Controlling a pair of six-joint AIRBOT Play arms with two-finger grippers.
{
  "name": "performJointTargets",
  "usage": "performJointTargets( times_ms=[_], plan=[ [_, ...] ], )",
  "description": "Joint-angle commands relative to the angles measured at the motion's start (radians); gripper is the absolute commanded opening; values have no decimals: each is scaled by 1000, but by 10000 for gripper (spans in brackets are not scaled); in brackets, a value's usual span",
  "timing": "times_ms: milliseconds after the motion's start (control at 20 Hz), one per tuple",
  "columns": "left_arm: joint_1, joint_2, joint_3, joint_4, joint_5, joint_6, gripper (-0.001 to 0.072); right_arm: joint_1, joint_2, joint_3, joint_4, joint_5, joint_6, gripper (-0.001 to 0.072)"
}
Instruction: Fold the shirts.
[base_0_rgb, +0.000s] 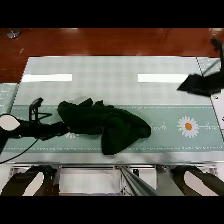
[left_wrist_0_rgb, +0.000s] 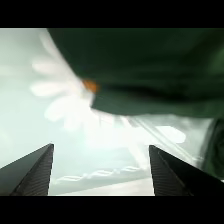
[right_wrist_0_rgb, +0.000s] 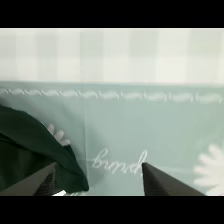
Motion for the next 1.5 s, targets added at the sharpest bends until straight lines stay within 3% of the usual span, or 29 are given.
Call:
performJointTargets(
  times_ms=[0, 250, 450, 500, 550, 600, 750, 950, 1100, 1450],
  plan=[
    [-3, -12, -146, -192, 174, 34, 701, -103, 199, -409, 61, -145, -9, 617],
    [-133, -123, -166, -484, 394, 240, 701, -103, 223, -668, 189, -156, -58, 617],
    [-265, -236, -114, -551, 477, 271, 700, -103, 223, -750, 234, -113, -90, 617],
    [-277, -256, -91, -551, 475, 287, 654, -103, 223, -767, 246, -103, -93, 617],
    [-278, -272, -65, -551, 463, 294, 372, -103, 223, -788, 258, -94, -95, 617],
    [-278, -279, -43, -550, 460, 297, 41, -91, 223, -805, 269, -92, -94, 617],
    [-277, -279, 28, -551, 440, 321, 18, 82, 221, -824, 317, -140, -72, 617],
    [-276, -279, 101, -551, 418, 320, 18, 351, 221, -824, 473, -372, -3, 617],
    [-276, -279, 123, -551, 410, 320, 18, 465, 181, -817, 504, -526, 57, 617],
    [-276, -279, 123, -551, 408, 320, 18, 623, -137, -668, 556, -573, 37, 615]
  ],
)
